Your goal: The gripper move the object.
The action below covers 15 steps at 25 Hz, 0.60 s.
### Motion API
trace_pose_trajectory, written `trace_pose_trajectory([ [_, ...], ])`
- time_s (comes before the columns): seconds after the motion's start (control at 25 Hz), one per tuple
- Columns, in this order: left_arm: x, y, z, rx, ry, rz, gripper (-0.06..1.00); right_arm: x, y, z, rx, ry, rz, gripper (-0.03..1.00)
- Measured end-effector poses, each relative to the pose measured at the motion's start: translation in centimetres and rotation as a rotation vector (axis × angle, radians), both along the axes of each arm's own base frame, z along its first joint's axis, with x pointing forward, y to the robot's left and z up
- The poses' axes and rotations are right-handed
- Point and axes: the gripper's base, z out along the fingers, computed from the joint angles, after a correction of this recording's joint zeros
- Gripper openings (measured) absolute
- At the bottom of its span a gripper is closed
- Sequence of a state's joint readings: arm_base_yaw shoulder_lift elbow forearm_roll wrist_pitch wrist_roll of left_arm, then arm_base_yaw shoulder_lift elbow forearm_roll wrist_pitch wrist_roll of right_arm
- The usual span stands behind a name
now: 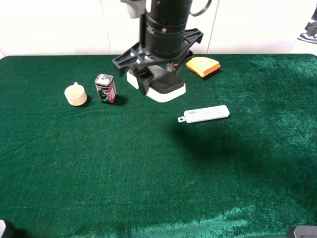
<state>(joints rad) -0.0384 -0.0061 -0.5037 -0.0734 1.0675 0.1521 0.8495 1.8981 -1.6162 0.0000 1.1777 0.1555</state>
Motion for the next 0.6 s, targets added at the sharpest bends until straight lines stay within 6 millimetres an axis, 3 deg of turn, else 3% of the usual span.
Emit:
trace_pose_trajectory([
  [0.6, 0.0, 0.0, 0.0, 0.0, 0.0, 0.0, 0.97, 5.9, -6.4, 0.0, 0.004, 0.005, -0.223, 0.46],
])
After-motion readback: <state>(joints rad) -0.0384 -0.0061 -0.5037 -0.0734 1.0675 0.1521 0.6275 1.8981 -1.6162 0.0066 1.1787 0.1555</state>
